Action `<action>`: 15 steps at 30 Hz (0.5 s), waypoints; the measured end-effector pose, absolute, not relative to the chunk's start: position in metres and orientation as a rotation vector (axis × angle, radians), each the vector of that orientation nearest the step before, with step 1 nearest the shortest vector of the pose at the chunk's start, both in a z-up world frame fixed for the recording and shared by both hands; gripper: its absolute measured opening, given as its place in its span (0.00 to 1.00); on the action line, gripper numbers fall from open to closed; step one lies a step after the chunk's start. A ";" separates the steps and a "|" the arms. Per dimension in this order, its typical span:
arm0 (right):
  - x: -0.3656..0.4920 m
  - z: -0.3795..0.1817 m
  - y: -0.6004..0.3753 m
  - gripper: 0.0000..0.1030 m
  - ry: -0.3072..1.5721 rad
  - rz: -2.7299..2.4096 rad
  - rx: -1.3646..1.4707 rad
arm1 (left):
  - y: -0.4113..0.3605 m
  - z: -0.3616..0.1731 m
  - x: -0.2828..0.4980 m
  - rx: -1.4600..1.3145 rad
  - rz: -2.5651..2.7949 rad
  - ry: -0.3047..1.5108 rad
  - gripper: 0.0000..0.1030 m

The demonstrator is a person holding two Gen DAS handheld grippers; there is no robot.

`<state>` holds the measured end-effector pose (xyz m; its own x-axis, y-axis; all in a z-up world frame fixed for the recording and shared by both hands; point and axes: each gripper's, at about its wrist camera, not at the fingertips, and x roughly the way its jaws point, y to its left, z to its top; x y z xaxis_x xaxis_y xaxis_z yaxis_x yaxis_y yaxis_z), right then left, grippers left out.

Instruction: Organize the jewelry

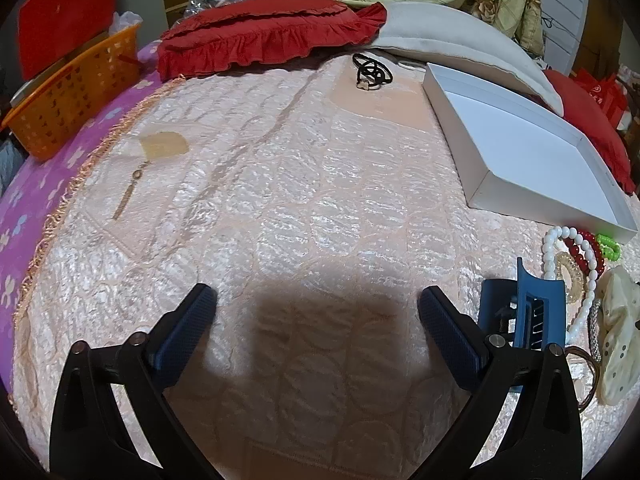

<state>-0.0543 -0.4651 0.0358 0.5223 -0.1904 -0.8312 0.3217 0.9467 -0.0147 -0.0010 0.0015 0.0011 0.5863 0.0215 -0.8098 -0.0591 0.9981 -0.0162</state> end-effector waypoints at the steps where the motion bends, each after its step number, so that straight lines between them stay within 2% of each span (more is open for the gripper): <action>1: -0.054 0.036 -0.466 1.00 0.975 -0.306 0.146 | 0.001 0.002 -0.004 -0.043 0.048 0.941 0.96; 6: -0.058 0.045 -0.463 0.98 0.937 -0.348 0.083 | 0.003 0.022 -0.024 -0.079 0.042 0.934 0.95; 15: -0.098 0.097 -0.442 0.98 0.789 -0.340 0.055 | -0.019 0.058 -0.066 0.021 0.043 0.872 0.95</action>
<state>-0.0980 -0.4420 0.0973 0.6530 -0.2791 -0.7040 0.3202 0.9442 -0.0773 -0.0657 -0.0186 0.0578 0.6423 0.0468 -0.7650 -0.0292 0.9989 0.0366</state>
